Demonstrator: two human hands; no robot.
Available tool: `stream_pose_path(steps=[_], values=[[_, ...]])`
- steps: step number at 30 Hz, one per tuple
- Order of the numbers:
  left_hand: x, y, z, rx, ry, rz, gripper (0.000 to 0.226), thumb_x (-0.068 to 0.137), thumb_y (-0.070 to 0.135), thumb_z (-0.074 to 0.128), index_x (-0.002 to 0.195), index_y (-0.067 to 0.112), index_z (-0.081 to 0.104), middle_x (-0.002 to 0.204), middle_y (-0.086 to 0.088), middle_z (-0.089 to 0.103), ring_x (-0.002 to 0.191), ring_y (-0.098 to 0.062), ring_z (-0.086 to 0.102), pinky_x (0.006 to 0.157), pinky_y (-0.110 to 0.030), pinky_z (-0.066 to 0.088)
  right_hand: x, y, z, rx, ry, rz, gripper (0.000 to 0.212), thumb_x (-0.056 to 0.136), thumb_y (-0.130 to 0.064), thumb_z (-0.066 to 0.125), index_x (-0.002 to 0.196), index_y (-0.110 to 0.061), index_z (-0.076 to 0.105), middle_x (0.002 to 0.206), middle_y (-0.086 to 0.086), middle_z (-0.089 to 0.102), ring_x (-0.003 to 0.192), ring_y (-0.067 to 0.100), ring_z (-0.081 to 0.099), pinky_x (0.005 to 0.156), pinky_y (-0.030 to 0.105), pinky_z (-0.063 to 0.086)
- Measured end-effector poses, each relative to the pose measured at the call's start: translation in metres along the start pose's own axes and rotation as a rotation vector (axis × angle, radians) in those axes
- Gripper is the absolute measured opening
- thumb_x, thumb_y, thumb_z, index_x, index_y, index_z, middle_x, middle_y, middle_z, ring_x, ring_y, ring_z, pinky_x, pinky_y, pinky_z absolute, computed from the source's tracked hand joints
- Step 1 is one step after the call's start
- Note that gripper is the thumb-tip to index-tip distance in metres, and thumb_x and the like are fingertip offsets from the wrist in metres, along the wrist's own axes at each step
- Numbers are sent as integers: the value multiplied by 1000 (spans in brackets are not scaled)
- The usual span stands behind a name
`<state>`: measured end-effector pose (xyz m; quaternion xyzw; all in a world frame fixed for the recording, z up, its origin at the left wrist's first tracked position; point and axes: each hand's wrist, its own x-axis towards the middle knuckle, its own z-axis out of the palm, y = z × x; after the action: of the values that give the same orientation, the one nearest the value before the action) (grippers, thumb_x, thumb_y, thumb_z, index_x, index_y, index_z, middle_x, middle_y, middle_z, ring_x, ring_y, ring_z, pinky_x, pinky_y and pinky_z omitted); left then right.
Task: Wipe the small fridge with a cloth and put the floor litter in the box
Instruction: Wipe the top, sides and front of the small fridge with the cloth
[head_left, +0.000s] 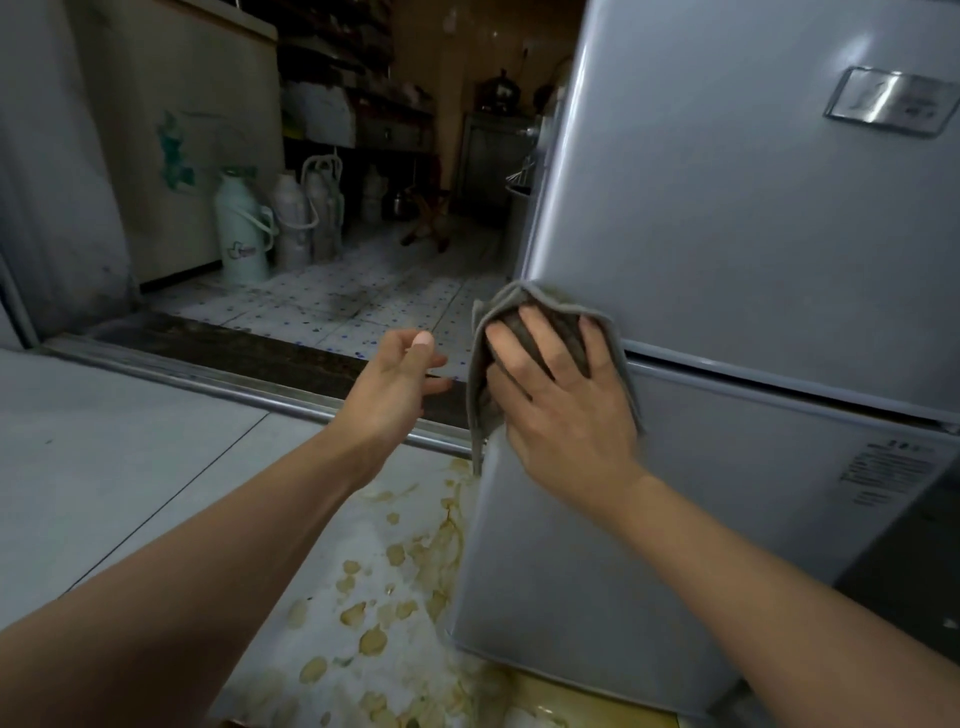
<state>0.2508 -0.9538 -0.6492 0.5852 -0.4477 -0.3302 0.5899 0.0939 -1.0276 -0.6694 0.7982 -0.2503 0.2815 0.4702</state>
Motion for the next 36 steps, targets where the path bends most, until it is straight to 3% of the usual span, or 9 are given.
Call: stream_pose_path(steps=[3, 6, 9, 12, 18, 21, 27, 32, 36], values=[[-2, -8, -10, 64, 18, -17, 25, 100, 37, 31, 118, 24, 44, 127, 0, 54, 101, -11, 59, 99, -39, 41, -34, -22, 15, -12, -110, -182, 43, 76, -29, 61, 118, -17, 62, 138, 4, 52, 135, 26, 32, 114, 50, 1], [-9, -11, -11, 88, -20, -7, 26, 100, 34, 32, 121, 23, 43, 128, 2, 50, 94, -3, 57, 91, -33, 40, -57, -44, 25, -6, -278, -261, 48, 67, -30, 73, 112, -18, 67, 133, 1, 57, 131, 23, 41, 116, 46, -2], [-12, -13, -6, 105, -49, 3, 28, 100, 31, 33, 125, 22, 43, 125, 3, 52, 94, 0, 55, 89, -30, 38, -54, -34, 18, -24, -253, -328, 46, 70, -28, 60, 115, -20, 66, 135, 0, 55, 132, 22, 35, 113, 46, 2], [-12, -13, 3, 94, -49, 22, 28, 100, 31, 34, 124, 22, 45, 124, 3, 57, 106, -9, 57, 87, -29, 36, -32, 4, -1, -31, -79, -196, 50, 79, -22, 47, 128, -20, 57, 144, 1, 45, 136, 23, 28, 111, 47, 6], [-8, -10, 29, 86, -23, 57, 25, 101, 27, 31, 119, 21, 48, 116, 1, 61, 102, -10, 57, 85, -25, 37, -34, 22, 0, -30, 118, 36, 44, 97, -24, 41, 140, -25, 43, 151, -3, 31, 140, 22, 26, 113, 50, 14], [-8, -11, 37, 113, -25, 95, 23, 101, 24, 32, 112, 23, 52, 105, 2, 66, 99, -10, 60, 77, -18, 42, -78, 7, 16, -48, 100, 26, 50, 93, -31, 54, 141, -26, 41, 151, -4, 33, 141, 23, 25, 114, 49, 15], [-9, -10, 53, 312, 92, 112, 22, 92, 25, 50, 111, 23, 60, 100, 1, 68, 96, -19, 63, 91, -42, 50, -129, 13, 18, -26, -103, -166, 73, 77, -23, 64, 143, -24, 33, 153, -1, 23, 142, 25, 14, 115, 48, 9], [-10, -5, 67, 590, 123, 138, 39, 83, 45, 63, 105, 13, 59, 96, -4, 65, 90, -24, 61, 83, -42, 52, -98, 50, -1, -35, 84, 93, 58, 85, -25, 58, 141, -24, 41, 150, -1, 27, 141, 23, 16, 114, 50, 12], [-6, -9, 65, 571, 157, 150, 42, 77, 48, 68, 101, 15, 60, 91, -1, 65, 86, -20, 62, 81, -43, 54, -109, 40, 2, 26, 118, 245, 55, 84, -26, 62, 136, -27, 45, 146, 0, 30, 139, 25, 18, 112, 52, 20]])
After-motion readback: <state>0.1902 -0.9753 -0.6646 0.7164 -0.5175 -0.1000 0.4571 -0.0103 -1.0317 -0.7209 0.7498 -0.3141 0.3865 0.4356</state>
